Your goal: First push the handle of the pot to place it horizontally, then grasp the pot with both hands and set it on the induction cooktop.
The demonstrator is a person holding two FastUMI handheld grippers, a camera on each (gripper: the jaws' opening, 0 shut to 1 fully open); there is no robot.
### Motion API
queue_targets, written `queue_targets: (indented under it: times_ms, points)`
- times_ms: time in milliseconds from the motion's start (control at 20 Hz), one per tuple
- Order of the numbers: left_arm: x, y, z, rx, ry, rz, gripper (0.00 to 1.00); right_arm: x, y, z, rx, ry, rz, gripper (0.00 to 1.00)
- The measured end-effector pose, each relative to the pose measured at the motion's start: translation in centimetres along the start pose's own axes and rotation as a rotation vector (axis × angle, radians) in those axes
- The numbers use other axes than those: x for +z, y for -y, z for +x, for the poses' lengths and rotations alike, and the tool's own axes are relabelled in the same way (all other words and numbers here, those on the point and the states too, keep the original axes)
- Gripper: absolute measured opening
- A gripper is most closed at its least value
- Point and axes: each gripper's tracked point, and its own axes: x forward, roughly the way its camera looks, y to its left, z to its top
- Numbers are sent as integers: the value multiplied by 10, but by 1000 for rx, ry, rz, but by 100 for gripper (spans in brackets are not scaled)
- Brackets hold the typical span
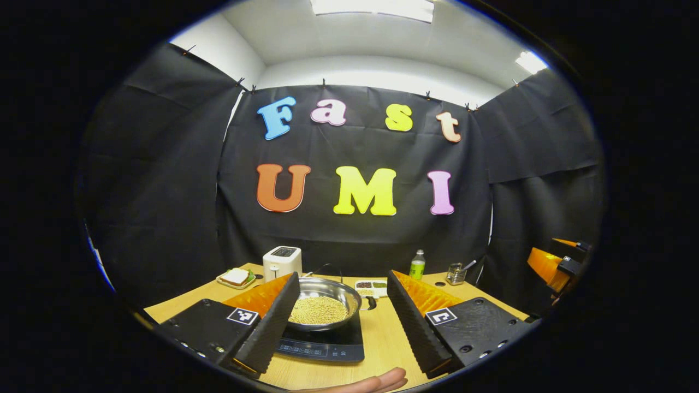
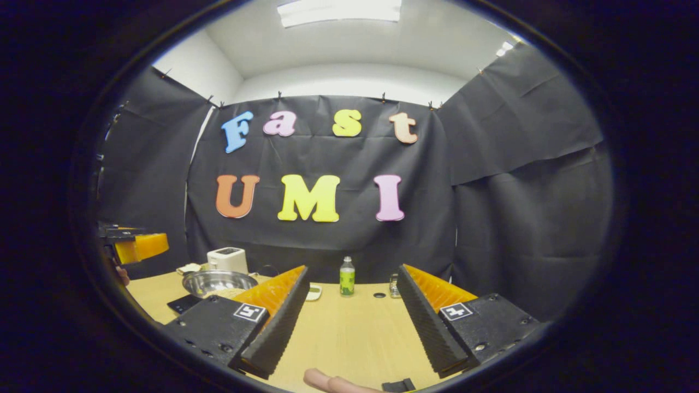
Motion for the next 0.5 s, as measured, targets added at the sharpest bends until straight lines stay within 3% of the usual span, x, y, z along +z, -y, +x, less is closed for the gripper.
queue_targets:
  times_ms: [200, 250, 300, 500]
  points:
    - [12, 0, -11, 1, 25, 24, 95, 2, 26, -2, -50, -23, 31, 96]
    - [14, 2, -12, -1, 31, 32, 84, 4, 29, -2, -58, -21, 34, 96]
    - [15, 4, -13, -5, 37, 36, 95, 6, 32, -4, -63, -18, 38, 96]
    - [13, 11, -16, -24, 38, 34, 95, 8, 40, -7, -77, -9, 30, 96]
